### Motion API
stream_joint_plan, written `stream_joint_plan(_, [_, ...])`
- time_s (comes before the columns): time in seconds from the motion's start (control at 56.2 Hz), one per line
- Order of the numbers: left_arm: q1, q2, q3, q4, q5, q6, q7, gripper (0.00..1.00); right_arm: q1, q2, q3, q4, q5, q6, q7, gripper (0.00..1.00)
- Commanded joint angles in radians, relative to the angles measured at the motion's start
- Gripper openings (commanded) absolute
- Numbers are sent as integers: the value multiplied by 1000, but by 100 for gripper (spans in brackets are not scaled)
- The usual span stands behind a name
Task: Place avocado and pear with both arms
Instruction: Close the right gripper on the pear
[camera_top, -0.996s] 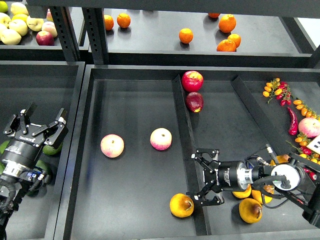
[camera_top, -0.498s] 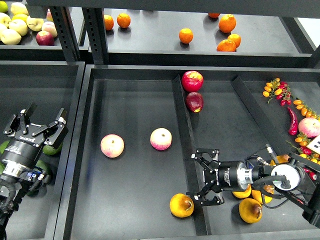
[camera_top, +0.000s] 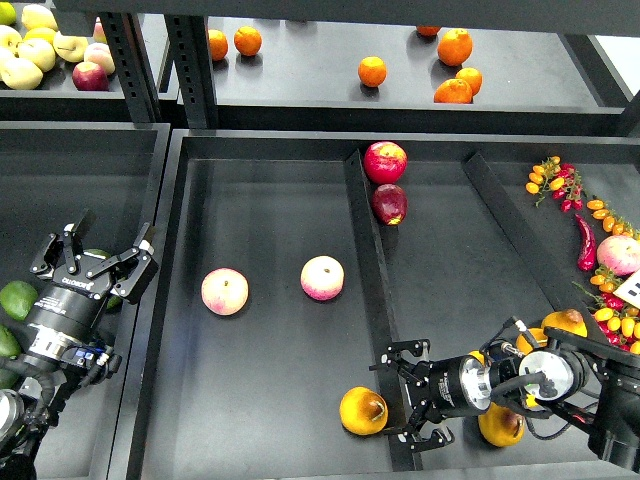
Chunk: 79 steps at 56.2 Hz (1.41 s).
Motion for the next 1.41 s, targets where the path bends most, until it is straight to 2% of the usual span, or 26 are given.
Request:
stream_joint_plan(0.0, [0, 0, 5, -1, 0, 0, 0, 99, 1, 18, -18, -18, 0, 0, 0, 99])
stream_joint_plan(0.712, [-3, 0, 8, -10, -1, 0, 0, 99, -9, 95, -19, -118, -14, 0, 0, 96])
stream_joint_plan(1.388, [-2, 0, 8, -10, -1, 0, 0, 99, -37, 122, -10, -169, -20, -2, 0, 72])
